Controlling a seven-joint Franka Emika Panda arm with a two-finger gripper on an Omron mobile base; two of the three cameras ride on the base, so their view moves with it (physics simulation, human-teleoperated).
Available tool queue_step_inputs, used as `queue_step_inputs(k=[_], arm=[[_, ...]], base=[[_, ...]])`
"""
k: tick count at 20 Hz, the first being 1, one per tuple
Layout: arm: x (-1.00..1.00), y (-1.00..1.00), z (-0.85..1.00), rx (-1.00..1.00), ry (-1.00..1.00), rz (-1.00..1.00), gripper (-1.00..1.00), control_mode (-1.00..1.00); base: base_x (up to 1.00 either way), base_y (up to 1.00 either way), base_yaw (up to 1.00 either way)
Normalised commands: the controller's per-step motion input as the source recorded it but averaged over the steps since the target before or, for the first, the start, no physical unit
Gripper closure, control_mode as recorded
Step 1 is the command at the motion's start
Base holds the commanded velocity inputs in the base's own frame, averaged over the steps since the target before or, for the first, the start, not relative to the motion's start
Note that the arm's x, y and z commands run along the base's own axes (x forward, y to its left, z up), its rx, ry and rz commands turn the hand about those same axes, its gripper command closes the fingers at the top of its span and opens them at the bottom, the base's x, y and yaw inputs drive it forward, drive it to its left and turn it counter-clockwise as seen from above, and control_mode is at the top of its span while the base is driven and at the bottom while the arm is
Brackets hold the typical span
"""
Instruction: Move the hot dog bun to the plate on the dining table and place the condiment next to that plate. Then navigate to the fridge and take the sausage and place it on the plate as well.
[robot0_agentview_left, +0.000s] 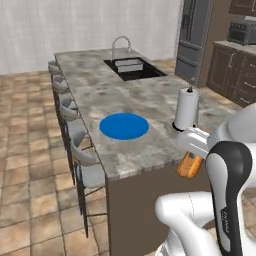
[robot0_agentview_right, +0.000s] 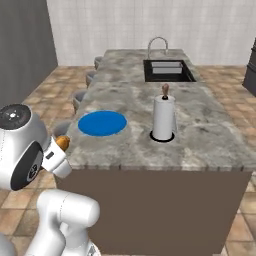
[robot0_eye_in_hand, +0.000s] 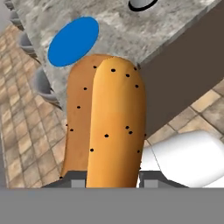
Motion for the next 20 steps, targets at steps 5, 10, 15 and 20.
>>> queue_step_inputs(k=[5, 10, 15, 20], arm=[[0.0, 0.0, 0.0, 0.0, 0.0, 0.0, 1.0, 1.0], [0.0, 0.0, 0.0, 0.0, 0.0, 0.0, 1.0, 1.0], [0.0, 0.0, 0.0, 0.0, 0.0, 0.0, 1.0, 1.0], [0.0, 0.0, 0.0, 0.0, 0.0, 0.0, 1.0, 1.0]], base=[[0.27, 0.76, -0.65], [-0.07, 0.96, -0.49], [-0.37, 1.0, -0.31], [-0.08, 1.0, -0.38]])
